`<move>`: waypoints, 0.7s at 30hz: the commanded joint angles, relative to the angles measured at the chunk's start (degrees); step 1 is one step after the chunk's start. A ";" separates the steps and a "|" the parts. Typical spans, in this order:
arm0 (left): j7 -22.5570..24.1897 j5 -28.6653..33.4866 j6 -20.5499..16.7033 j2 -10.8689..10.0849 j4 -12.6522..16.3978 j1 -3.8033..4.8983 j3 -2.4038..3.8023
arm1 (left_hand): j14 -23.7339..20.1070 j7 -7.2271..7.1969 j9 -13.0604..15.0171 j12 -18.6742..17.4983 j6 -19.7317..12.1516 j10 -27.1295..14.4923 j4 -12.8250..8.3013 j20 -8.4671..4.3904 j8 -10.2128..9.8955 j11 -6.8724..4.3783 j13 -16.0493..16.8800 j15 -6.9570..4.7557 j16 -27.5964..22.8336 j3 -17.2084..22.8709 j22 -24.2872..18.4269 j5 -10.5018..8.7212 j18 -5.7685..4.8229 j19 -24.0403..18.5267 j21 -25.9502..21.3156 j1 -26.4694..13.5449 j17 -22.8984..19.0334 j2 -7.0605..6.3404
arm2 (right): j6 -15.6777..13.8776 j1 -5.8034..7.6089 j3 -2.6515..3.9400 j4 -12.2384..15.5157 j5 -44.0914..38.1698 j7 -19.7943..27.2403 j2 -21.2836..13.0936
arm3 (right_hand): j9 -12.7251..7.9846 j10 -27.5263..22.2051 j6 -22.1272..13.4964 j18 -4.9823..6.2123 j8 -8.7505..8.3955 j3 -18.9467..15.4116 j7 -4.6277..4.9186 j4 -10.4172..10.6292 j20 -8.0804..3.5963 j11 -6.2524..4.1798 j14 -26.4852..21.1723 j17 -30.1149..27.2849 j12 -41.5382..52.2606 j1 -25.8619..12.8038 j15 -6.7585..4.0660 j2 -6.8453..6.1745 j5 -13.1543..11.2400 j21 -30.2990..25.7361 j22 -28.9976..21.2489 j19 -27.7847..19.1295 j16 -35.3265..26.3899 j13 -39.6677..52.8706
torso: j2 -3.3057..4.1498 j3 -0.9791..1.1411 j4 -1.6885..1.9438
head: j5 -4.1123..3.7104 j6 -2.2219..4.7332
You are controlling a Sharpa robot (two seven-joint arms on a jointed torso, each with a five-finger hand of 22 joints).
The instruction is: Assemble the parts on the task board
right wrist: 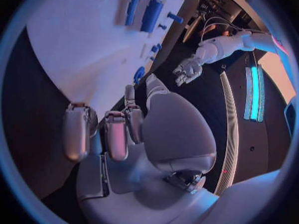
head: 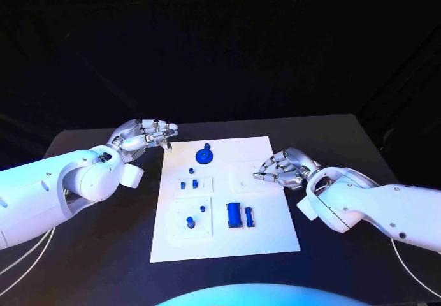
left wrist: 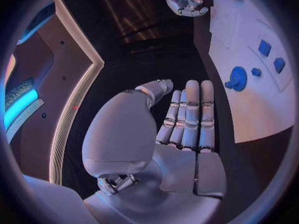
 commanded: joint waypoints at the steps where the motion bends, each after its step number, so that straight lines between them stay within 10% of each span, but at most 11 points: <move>1: 2.94 6.73 -1.72 0.81 -1.58 -0.24 0.01 | -1.89 0.45 -0.08 0.47 -0.80 -0.58 0.81 0.34 0.49 0.07 -0.17 0.28 -2.22 -0.65 -2.04 -0.40 0.74 -0.74 -3.18 -0.63 -1.21 -0.13 | -2.92 1.05 0.11 -5.51 14.97 16.15 2.40 | 0.07 -4.29 -1.39 1.90 -0.22 0.87 0.70 -0.05 0.58 0.55 1.91 2.93 -8.38 2.42 0.55 0.39 0.91 -10.04 6.61 -2.59 -4.02 5.29 | -1.03 -0.85 -0.46 | 0.24 1.77; 5: 4.95 9.03 -3.62 2.16 -3.97 -0.62 0.00 | -6.36 0.76 -0.21 -0.31 -1.88 -1.47 2.68 1.83 1.28 0.69 -1.73 1.57 -9.80 -2.13 -8.13 -1.19 0.61 -1.97 -12.49 -0.58 -4.93 -0.52 | -1.52 2.07 0.34 -12.78 24.27 22.22 5.91 | -1.26 -22.32 -5.96 7.30 -1.17 2.97 2.87 0.00 2.55 2.65 -10.16 -18.72 -38.29 6.22 2.64 0.35 2.27 -50.39 -10.12 -16.26 -25.00 -11.50 | -1.41 -1.00 -0.54 | 0.67 3.89; 11: 10.22 12.34 -7.63 5.66 -9.18 -1.19 0.03 | -12.09 -0.56 -2.42 -9.64 -3.98 1.00 5.20 5.79 0.80 2.56 -4.02 4.83 -29.29 -3.99 -21.47 -2.12 0.46 -4.52 -32.54 0.78 -11.61 -0.82 | 1.90 2.55 0.82 -22.98 33.43 28.50 11.25 | -4.68 -27.90 -9.25 7.15 -2.25 5.85 4.83 -0.06 5.56 5.36 -23.03 -33.62 -52.03 6.58 5.61 -0.40 2.72 -63.97 -23.99 -21.40 -47.26 -30.96 | -2.53 -1.21 -0.51 | 1.41 6.02; 16: 14.33 14.18 -11.34 9.03 -13.94 -1.63 0.08 | -14.40 -1.01 -4.71 -17.97 -3.99 2.38 6.14 5.88 -1.09 2.75 -4.05 6.25 -40.75 -5.59 -28.16 -2.13 -1.15 -4.96 -42.23 1.54 -14.39 -0.02 | 5.05 2.54 1.11 -30.10 37.57 31.69 15.15 | -8.98 -26.80 -8.17 7.35 -5.56 9.35 5.87 -0.18 9.41 7.55 -26.35 -45.93 -63.06 6.89 8.34 -1.12 1.53 -68.25 -43.44 -27.25 -66.04 -52.60 | -3.14 -1.09 -0.47 | 1.98 7.31; 17: 7.87 10.33 -6.48 8.03 -12.43 -1.44 0.02 | -53.25 -11.87 -16.87 -34.51 -46.39 -43.78 -3.11 -10.78 -18.45 -9.21 -7.59 -5.01 -61.90 -29.87 -36.50 -18.63 -9.71 -43.05 -53.53 -22.70 -21.48 10.41 | 0.56 2.61 1.07 -28.00 29.94 24.80 14.12 | -31.51 -82.36 -55.15 -3.09 -19.04 -1.50 -5.70 -16.63 -3.35 -1.32 -43.76 -74.95 -73.18 -17.76 2.71 6.77 -10.18 -71.49 -74.95 -83.67 -85.72 -75.06 | -2.45 -1.15 -0.52 | 1.52 6.37; 18: 7.88 10.32 -6.60 8.03 -12.35 -1.46 0.02 | -53.25 -11.87 -16.87 -34.51 -46.39 -43.78 -3.11 -10.78 -18.45 -9.21 -7.59 -5.01 -61.90 -29.87 -36.50 -18.63 -9.71 -43.05 -53.53 -23.37 -21.48 10.41 | 0.51 2.58 1.11 -27.91 30.06 24.89 14.11 | -31.51 -82.36 -55.15 -3.09 -19.04 -1.50 -5.70 -16.63 -3.35 -1.32 -83.94 -74.95 -73.18 -18.88 2.71 6.77 -10.18 -71.49 -74.95 -83.67 -85.72 -75.06 | -2.51 -1.15 -0.52 | 1.55 6.43; 21: 7.99 10.22 -7.91 7.98 -11.49 -1.66 0.09 | -53.25 -11.87 -16.87 -34.51 -46.39 -43.78 -3.11 -10.78 -18.45 -9.21 -7.59 -5.01 -61.90 -29.87 -36.50 -18.63 -9.71 -43.05 -53.53 -29.39 -21.48 10.41 | -0.04 2.24 1.44 -26.95 31.37 25.87 13.99 | -31.51 -82.36 -55.15 -3.09 -19.04 -1.50 -5.70 -16.63 -3.35 -1.32 -83.94 -74.95 -73.18 -25.36 2.71 6.77 -10.18 -71.49 -74.95 -83.67 -85.72 -75.06 | -3.14 -1.12 -0.54 | 1.77 7.09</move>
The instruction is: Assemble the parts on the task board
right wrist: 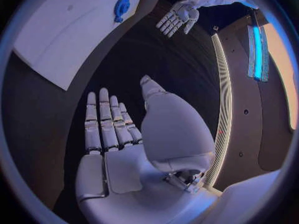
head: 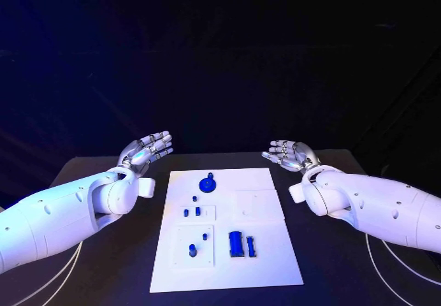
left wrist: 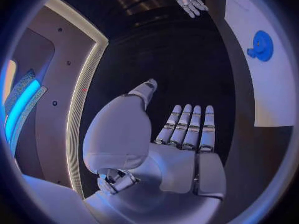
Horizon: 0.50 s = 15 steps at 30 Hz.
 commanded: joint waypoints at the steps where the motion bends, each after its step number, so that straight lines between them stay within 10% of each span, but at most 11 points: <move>1: -0.14 -0.41 -1.51 0.00 1.23 -0.28 0.13 | -22.24 -6.19 -6.97 -9.48 -24.25 -26.42 -5.29 -9.54 -9.94 -6.86 -2.03 -6.47 -12.13 -13.89 -4.78 -9.44 -5.06 -21.79 -6.50 -22.35 -4.06 5.89 | -0.93 -0.46 0.41 1.34 1.18 1.10 -0.12 | -12.80 -31.51 -26.67 -6.02 -7.66 -6.15 -6.65 -9.35 -7.23 -5.08 -36.47 -16.53 -5.78 -23.29 -3.23 4.54 -6.66 -1.83 -17.99 -32.01 -11.25 -12.86 | -0.82 0.05 -0.03 | 0.25 0.82; 4: 0.08 -0.60 -4.07 -0.10 2.91 -0.68 0.26 | -22.24 -6.19 -6.97 -9.48 -24.25 -26.42 -5.29 -9.54 -9.94 -6.86 -2.03 -6.47 -12.13 -13.89 -4.78 -9.44 -5.06 -21.79 -6.50 -27.28 -4.06 5.89 | -2.01 -1.13 1.07 3.22 3.74 3.02 -0.35 | -12.80 -31.51 -26.67 -6.02 -7.66 -6.15 -6.65 -9.35 -7.23 -5.08 -36.47 -16.53 -5.78 -28.50 -3.23 4.54 -6.66 -1.83 -17.99 -32.01 -11.25 -12.86 | -2.07 0.11 -0.07 | 0.69 2.11; 5: 0.22 -0.72 -5.77 -0.17 4.02 -0.94 0.35 | -22.24 -6.19 -6.97 -9.48 -24.25 -26.42 -5.29 -9.54 -9.94 -6.86 -2.03 -6.47 -12.13 -13.89 -4.78 -9.44 -5.06 -21.79 -6.50 -68.29 -4.06 5.89 | -2.72 -1.57 1.51 4.47 5.44 4.29 -0.51 | -12.80 -31.51 -26.67 -6.02 -7.66 -6.15 -6.65 -9.35 -7.23 -5.08 -36.47 -16.53 -5.78 -30.58 -3.23 4.54 -6.66 -1.83 -17.99 -32.01 -11.25 -12.86 | -2.78 0.14 -0.09 | 0.93 2.84; 6: 0.32 -0.81 -7.05 -0.22 4.86 -1.14 0.41 | -22.24 -6.19 -6.97 -9.48 -24.25 -26.42 -5.29 -9.54 -9.94 -6.86 -2.03 -6.47 -12.13 -13.89 -4.78 -9.44 -5.06 -21.79 -6.50 -68.29 -4.06 5.89 | -3.26 -1.91 1.84 5.42 6.73 5.25 -0.62 | -12.80 -31.51 -26.67 -6.02 -7.66 -6.15 -6.65 -9.35 -7.23 -5.08 -36.47 -16.53 -5.78 -71.20 -3.23 4.54 -6.66 -1.83 -17.99 -32.01 -11.25 -12.86 | -3.19 0.16 -0.10 | 1.08 3.26; 15: 1.61 -1.92 -22.66 -0.84 15.10 -3.58 1.23 | -22.24 -6.19 -6.97 -9.48 -24.25 -26.42 -5.29 -9.54 -9.94 -6.86 -2.03 -6.47 -12.13 -13.89 -4.78 -9.44 -5.06 -21.79 -6.50 -68.29 -4.06 5.89 | -8.58 -5.20 5.08 14.69 19.34 14.68 -1.76 | -12.80 -31.51 -26.67 -6.02 -7.66 -6.15 -6.65 -9.35 -7.23 -5.08 -36.47 -16.53 -5.78 -71.20 -3.23 4.54 -6.66 -1.83 -17.99 -32.01 -11.25 -12.86 | -4.42 0.23 -0.14 | 1.51 4.54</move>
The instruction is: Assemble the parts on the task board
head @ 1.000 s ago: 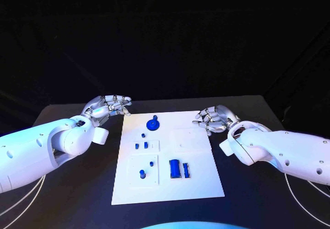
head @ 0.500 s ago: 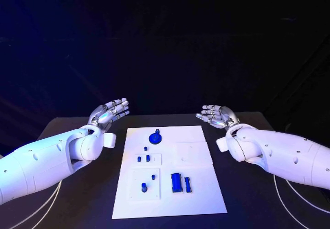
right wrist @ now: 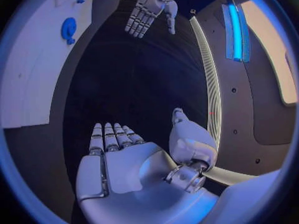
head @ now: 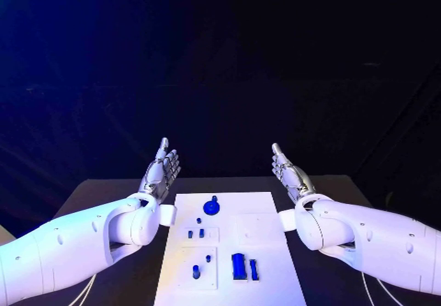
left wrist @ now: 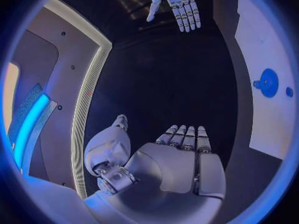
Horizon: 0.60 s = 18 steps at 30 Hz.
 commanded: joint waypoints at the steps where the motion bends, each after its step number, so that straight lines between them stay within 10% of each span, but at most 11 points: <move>1: 1.70 -1.42 -11.96 -0.15 3.09 -0.74 0.26 | -1.88 -0.48 -0.59 -0.91 -2.04 -2.32 -0.37 -0.70 -0.96 -0.48 -0.21 -0.48 -1.10 -1.24 -0.38 -0.92 -1.17 -1.93 -0.61 -11.95 -0.34 0.48 | -4.20 -0.73 0.59 2.11 8.87 7.92 -0.34 | -1.02 -2.54 -2.18 -1.05 -0.75 -0.41 -0.50 -0.93 -0.58 -0.41 -2.95 -1.32 -0.65 -13.79 -0.23 0.35 -0.77 -0.50 -1.43 -2.59 -1.06 -1.02 | -0.57 0.03 -0.01 | 0.07 0.23; 18: 2.30 -1.94 -19.20 -0.43 7.84 -1.87 0.63 | -1.88 -0.48 -0.59 -0.91 -2.04 -2.32 -0.37 -0.70 -0.96 -0.48 -0.21 -0.48 -1.10 -1.24 -0.38 -0.92 -1.17 -1.93 -0.61 -11.95 -0.34 0.48 | -5.20 -1.35 1.20 3.85 11.24 9.69 -0.55 | -1.02 -2.54 -2.18 -1.05 -0.75 -0.41 -0.50 -0.93 -0.58 -0.41 -2.95 -1.32 -0.65 -13.79 -0.23 0.35 -0.77 -0.50 -1.43 -2.59 -1.06 -1.02 | -0.57 0.03 -0.01 | 0.07 0.23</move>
